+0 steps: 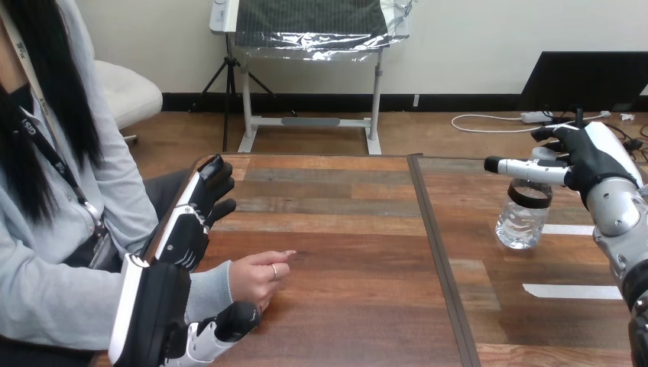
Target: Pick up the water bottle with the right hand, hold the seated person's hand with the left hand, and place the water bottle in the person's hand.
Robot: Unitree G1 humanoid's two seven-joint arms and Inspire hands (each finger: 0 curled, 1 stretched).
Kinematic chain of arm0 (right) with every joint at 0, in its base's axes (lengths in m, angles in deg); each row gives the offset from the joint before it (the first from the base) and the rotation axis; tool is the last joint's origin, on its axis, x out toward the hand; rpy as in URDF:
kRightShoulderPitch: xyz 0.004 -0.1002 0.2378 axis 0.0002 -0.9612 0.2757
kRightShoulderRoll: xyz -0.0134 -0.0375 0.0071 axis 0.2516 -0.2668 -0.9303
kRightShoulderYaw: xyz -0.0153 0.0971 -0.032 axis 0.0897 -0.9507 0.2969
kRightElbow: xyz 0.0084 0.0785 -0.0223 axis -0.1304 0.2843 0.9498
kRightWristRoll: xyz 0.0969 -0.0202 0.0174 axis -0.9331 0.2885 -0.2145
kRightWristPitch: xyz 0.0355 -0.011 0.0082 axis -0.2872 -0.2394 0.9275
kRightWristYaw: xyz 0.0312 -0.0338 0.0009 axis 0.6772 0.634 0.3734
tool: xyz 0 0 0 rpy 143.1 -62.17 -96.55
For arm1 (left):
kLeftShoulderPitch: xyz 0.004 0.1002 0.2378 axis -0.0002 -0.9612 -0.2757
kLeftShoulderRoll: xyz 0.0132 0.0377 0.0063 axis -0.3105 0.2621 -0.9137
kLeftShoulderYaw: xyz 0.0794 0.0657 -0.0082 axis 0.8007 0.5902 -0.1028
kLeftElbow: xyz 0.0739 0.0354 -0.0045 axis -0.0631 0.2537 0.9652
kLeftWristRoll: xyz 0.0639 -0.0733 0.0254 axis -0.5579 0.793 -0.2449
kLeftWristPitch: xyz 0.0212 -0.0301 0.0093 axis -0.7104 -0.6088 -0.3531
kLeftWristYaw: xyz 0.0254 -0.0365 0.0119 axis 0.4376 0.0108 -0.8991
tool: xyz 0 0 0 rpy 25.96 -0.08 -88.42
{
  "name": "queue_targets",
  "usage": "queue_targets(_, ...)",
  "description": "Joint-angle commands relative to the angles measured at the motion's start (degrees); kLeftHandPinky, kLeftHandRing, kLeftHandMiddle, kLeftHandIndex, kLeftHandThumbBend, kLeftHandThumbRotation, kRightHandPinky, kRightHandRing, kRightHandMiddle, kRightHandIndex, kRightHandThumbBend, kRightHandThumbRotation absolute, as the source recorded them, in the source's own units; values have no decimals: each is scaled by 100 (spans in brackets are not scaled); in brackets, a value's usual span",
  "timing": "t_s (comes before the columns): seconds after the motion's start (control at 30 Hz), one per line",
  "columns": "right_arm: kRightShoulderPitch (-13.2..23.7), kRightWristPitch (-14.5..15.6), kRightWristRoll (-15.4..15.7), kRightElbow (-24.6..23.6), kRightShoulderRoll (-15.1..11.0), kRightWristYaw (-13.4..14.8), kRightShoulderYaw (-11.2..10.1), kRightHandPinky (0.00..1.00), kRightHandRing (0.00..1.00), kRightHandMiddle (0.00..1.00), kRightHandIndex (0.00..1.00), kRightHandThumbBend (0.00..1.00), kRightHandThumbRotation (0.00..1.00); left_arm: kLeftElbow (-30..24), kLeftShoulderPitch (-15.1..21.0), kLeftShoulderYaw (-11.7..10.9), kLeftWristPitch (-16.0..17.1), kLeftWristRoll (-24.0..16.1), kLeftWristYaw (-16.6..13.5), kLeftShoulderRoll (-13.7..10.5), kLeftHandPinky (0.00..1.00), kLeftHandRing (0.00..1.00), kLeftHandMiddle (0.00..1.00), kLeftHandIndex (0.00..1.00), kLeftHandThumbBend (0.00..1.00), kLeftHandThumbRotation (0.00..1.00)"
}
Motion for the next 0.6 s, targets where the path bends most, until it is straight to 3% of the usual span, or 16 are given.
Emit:
queue_targets(0.0,80,-5,44,-51,150,20,85,69,76,80,83,93,42,-363,141,-62,-8,43,-45,39,84,89,91,91,100,81)
queue_targets(0.47,-3,-54,-66,-61,251,-24,43,67,75,78,81,90,31,-556,23,-63,24,80,-36,48,80,88,89,89,100,78)
queue_targets(0.57,-37,-68,-89,-57,277,-7,17,67,75,78,81,90,29,-506,53,9,70,252,35,8,79,87,89,89,100,76)
